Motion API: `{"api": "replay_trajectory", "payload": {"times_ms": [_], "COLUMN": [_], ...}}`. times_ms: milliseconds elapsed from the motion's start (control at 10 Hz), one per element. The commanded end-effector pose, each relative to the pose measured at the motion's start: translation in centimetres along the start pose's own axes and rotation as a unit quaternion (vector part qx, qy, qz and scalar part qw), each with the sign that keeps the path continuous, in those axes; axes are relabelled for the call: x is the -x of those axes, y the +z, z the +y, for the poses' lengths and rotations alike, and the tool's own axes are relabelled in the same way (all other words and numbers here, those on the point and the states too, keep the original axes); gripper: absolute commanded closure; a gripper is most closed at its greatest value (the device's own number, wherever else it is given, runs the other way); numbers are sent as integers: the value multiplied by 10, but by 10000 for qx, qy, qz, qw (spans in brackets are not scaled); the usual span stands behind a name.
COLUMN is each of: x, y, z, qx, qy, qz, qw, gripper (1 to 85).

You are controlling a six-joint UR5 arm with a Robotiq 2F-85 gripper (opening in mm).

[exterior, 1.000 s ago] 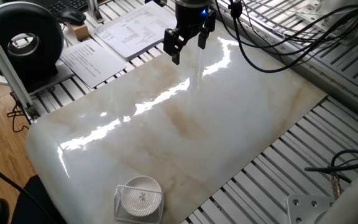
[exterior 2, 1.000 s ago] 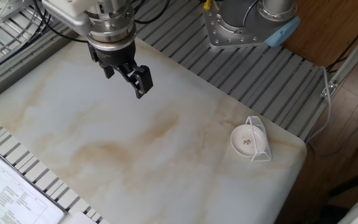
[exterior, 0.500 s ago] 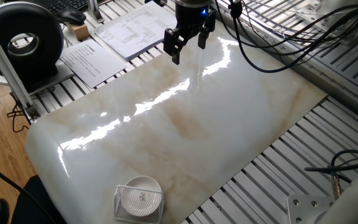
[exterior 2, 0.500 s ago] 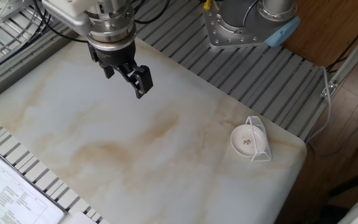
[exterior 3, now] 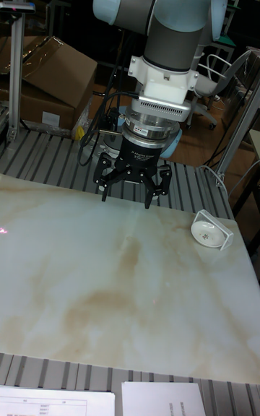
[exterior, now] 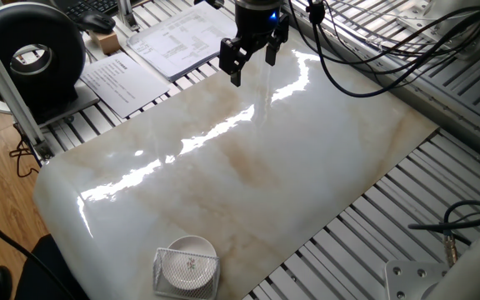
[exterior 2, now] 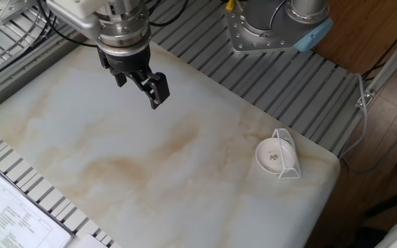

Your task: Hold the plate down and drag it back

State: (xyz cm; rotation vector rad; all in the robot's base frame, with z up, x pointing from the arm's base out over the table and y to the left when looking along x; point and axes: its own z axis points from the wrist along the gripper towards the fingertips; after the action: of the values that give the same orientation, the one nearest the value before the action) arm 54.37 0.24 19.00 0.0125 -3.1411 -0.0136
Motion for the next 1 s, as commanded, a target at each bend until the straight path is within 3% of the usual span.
{"api": "replay_trajectory", "payload": {"times_ms": [0, 300, 400, 600, 700, 900], "x": [28, 7, 7, 4, -12, -16], "y": [-2, 2, 2, 7, 18, 33], "z": [11, -5, -7, 17, 46, 64], "qx": [122, -166, -211, 104, 428, 392], "qy": [-1014, -962, -1031, -1005, -608, -265], "qz": [-552, -98, -83, -165, -24, -188], "qw": [9932, 9952, 9944, 9947, 9972, 9987], "gripper": [847, 833, 793, 717, 717, 717]}}
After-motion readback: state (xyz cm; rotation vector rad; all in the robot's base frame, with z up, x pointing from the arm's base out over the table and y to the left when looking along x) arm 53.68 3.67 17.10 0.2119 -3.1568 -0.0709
